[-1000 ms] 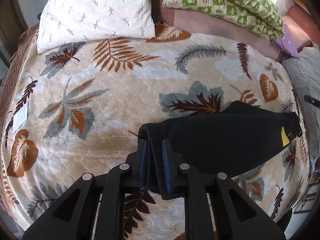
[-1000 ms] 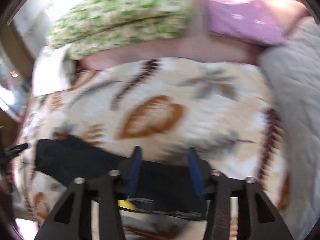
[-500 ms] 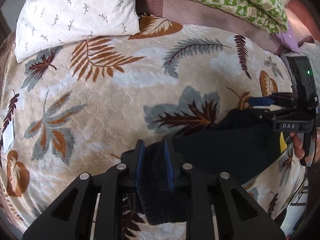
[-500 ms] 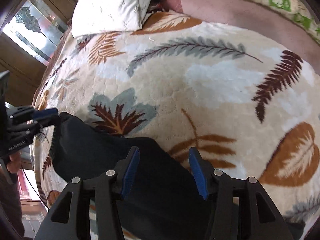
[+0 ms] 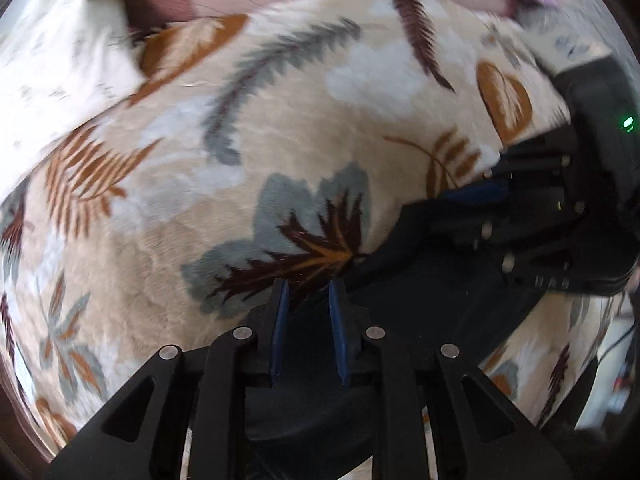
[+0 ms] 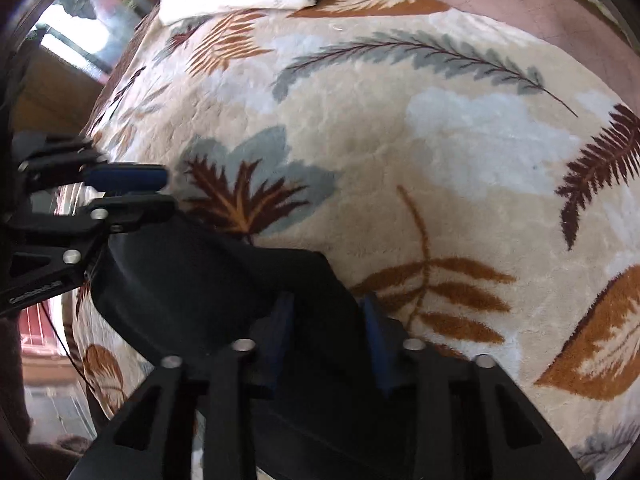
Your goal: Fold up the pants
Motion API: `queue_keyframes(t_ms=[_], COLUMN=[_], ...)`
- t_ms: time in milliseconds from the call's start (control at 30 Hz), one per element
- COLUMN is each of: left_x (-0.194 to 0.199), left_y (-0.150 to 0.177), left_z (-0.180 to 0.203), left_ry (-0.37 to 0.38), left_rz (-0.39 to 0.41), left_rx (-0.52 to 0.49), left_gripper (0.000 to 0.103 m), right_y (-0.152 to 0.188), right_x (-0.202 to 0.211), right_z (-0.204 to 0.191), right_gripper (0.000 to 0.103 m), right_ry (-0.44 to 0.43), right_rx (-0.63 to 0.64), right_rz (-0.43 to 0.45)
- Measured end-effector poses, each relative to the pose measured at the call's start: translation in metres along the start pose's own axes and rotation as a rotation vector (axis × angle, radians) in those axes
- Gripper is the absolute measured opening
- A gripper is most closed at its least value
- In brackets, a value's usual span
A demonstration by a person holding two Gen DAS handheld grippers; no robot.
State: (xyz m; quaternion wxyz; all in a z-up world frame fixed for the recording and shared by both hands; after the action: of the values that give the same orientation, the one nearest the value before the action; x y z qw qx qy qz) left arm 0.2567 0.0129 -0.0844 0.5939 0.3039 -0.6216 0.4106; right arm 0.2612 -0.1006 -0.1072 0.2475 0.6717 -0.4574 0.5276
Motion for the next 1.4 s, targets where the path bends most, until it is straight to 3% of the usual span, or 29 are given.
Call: queue_keyframes(t_ms=[33, 100, 300, 467, 633, 767, 933, 1100, 1400], left_x=[-0.002, -0.003, 0.010, 0.024, 0.010, 0.002, 0.033, 0.025, 0.007], left_y=[0.000, 0.003, 0.018, 0.024, 0.026, 0.025, 0.017, 0.021, 0.044], left_z=[0.002, 0.007, 0.018, 0.025, 0.033, 0.026, 0.008, -0.023, -0.045], left_ry=[0.010, 0.005, -0.039, 0.001, -0.039, -0.053, -0.014, -0.050, -0.076], left_rz=[-0.015, -0.038, -0.017, 0.021, -0.046, -0.068, 0.052, 0.008, -0.098], left_rx=[-0.027, -0.097, -0.280, -0.356, -0.437, -0.427, -0.342, -0.233, -0.277], left_gripper=[0.018, 0.018, 0.018, 0.019, 0.019, 0.019, 0.019, 0.023, 0.023], right_y=[0.001, 0.003, 0.004, 0.003, 0.003, 0.003, 0.002, -0.001, -0.002], right_x=[0.003, 0.008, 0.015, 0.013, 0.011, 0.010, 0.007, 0.002, 0.003], right_z=[-0.001, 0.003, 0.005, 0.004, 0.004, 0.005, 0.005, 0.006, 0.001], right_gripper=[0.009, 0.007, 0.007, 0.007, 0.007, 0.011, 0.014, 0.023, 0.031], right_ry=[0.003, 0.004, -0.015, -0.018, -0.023, -0.039, -0.034, -0.048, -0.062], right_rx=[0.009, -0.002, 0.016, 0.021, 0.019, 0.021, 0.024, 0.012, 0.042], right_rz=[0.013, 0.029, 0.058, 0.063, 0.058, 0.052, 0.044, 0.042, 0.028])
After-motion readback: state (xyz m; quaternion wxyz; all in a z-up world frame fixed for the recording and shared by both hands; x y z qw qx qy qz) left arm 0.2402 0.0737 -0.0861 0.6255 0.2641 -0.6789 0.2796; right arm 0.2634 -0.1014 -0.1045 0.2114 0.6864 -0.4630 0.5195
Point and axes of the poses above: each gripper's, at about its wrist camera, not at the fingertips, and x roughly against the way its jaws point, z to its right, y to its underside, the point moved 5 cm from there along -x, roughly the way its jaws point, and after that the axes turned 1 degree about -z, right-handed, at the moved point
